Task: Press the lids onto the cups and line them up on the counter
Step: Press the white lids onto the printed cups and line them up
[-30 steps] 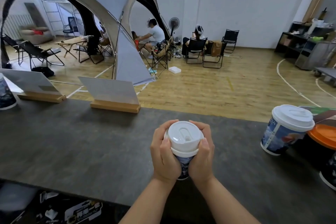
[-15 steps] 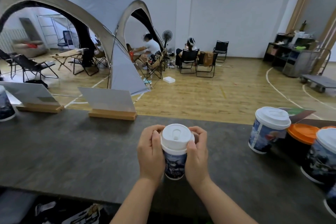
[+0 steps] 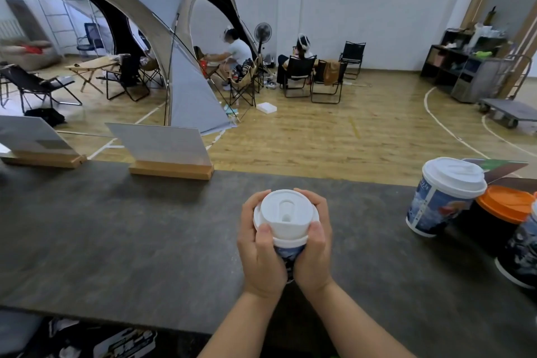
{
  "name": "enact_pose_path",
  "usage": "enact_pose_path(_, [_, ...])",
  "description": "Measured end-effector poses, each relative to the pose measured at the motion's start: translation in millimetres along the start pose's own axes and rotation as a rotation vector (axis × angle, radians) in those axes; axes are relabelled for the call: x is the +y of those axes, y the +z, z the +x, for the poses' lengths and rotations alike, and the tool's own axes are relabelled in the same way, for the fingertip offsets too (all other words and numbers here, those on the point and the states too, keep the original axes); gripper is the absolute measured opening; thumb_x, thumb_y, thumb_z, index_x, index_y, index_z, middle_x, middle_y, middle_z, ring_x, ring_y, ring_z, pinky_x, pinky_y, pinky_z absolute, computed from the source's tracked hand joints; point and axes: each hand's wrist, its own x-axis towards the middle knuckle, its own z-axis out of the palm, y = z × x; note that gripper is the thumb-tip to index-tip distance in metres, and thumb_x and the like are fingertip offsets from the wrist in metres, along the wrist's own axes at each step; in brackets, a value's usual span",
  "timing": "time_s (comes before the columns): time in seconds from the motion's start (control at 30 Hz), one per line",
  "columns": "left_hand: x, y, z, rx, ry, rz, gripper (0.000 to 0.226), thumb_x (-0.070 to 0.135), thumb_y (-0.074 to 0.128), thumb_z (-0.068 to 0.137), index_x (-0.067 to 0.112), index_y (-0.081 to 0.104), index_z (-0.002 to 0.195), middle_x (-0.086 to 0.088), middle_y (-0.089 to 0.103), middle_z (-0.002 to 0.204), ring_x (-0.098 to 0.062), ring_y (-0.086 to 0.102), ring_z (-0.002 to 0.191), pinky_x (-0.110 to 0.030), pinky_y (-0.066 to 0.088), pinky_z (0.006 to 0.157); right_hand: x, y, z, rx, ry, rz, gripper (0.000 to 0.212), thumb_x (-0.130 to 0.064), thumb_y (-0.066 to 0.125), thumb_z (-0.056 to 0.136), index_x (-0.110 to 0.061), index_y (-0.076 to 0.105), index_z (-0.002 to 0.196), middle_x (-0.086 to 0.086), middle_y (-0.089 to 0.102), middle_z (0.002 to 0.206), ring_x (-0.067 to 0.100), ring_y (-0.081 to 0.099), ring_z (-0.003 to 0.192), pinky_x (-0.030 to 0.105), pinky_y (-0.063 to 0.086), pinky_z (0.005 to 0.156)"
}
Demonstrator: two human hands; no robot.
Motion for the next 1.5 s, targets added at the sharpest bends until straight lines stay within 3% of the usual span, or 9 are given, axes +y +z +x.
enact_pose_path(0.13, [-1,2,-1,0.014,0.02,-0.028,0.032,0.035,0.043,0.078,0.033,0.066,0.1,0.004,0.071,0.098,-0.012,0.067,0.088,-0.023,0.053,0.072,7,-2,-1,0.02,0.014,-0.009,0.044,-0.037,0.04,0.079,-0.011,0.055,0.11,0.005,0.068,0.101,0.023,0.065,0.089,0.049,0.054,0.072])
enact_pose_path(0.2, [-2,2,0,0.015,0.015,-0.038,0.033,0.034,0.043,0.077,0.028,0.065,0.101,0.003,0.071,0.097,-0.012,0.067,0.088,-0.023,0.053,0.07,9,-3,-1,0.038,0.014,-0.025,0.044,-0.036,0.041,0.078,-0.01,0.056,0.11,0.006,0.067,0.102,0.025,0.065,0.089,0.053,0.053,0.073])
enact_pose_path(0.43, [-8,-1,6,0.022,-0.03,-0.013,0.043,0.036,0.043,0.075,0.012,0.064,0.103,-0.001,0.071,0.097,-0.014,0.067,0.088,-0.024,0.053,0.069,7,0,1,0.078,-0.003,-0.065,0.038,-0.036,0.041,0.078,-0.014,0.056,0.106,0.003,0.067,0.101,0.023,0.065,0.089,0.048,0.054,0.071])
enact_pose_path(0.6, [-3,-2,8,0.005,-0.036,0.037,0.044,0.037,0.042,0.077,0.014,0.065,0.106,0.004,0.072,0.099,-0.013,0.067,0.091,-0.025,0.054,0.071,3,1,0,0.085,-0.017,-0.124,0.033,-0.038,0.04,0.081,-0.023,0.056,0.106,-0.004,0.067,0.101,0.019,0.064,0.09,0.037,0.053,0.073])
enact_pose_path(0.77, [3,-5,8,0.134,-0.062,0.06,0.033,0.019,0.044,0.086,0.017,0.069,0.107,0.002,0.073,0.104,-0.017,0.068,0.101,-0.034,0.055,0.083,-8,4,-2,0.179,0.037,-0.09,0.022,-0.035,0.044,0.079,-0.034,0.062,0.09,0.002,0.069,0.092,0.026,0.065,0.086,0.044,0.053,0.072])
enact_pose_path(0.87, [9,-5,5,0.157,-0.105,0.116,0.031,0.029,0.042,0.09,0.021,0.071,0.098,0.003,0.074,0.095,-0.019,0.069,0.094,-0.046,0.057,0.085,-13,2,-1,0.201,0.062,-0.099,0.015,-0.034,0.046,0.082,-0.034,0.061,0.084,0.002,0.067,0.086,0.028,0.064,0.083,0.047,0.052,0.071])
enact_pose_path(1.1, [12,-4,-7,0.035,-0.126,0.12,0.043,0.047,0.038,0.09,0.032,0.062,0.121,0.01,0.071,0.11,-0.011,0.067,0.104,-0.024,0.053,0.081,-13,4,-3,0.071,0.086,-0.113,0.026,-0.037,0.037,0.087,-0.03,0.059,0.099,0.006,0.066,0.097,0.028,0.065,0.091,0.056,0.052,0.078])
enact_pose_path(1.23, [8,-4,-3,0.024,-0.085,0.093,0.044,0.045,0.038,0.085,0.027,0.063,0.116,0.003,0.071,0.106,-0.018,0.069,0.097,-0.029,0.054,0.075,-10,6,-5,0.078,0.08,-0.09,0.029,-0.039,0.037,0.086,-0.032,0.06,0.101,0.008,0.068,0.1,0.027,0.067,0.092,0.055,0.054,0.078])
enact_pose_path(1.5, [-7,-6,3,0.014,-0.004,0.048,0.044,0.038,0.039,0.084,0.01,0.062,0.109,-0.012,0.07,0.103,-0.032,0.068,0.095,-0.049,0.056,0.076,-1,6,-4,0.1,0.052,0.009,0.041,-0.038,0.037,0.082,-0.009,0.055,0.105,0.009,0.068,0.097,0.027,0.066,0.086,0.047,0.054,0.069])
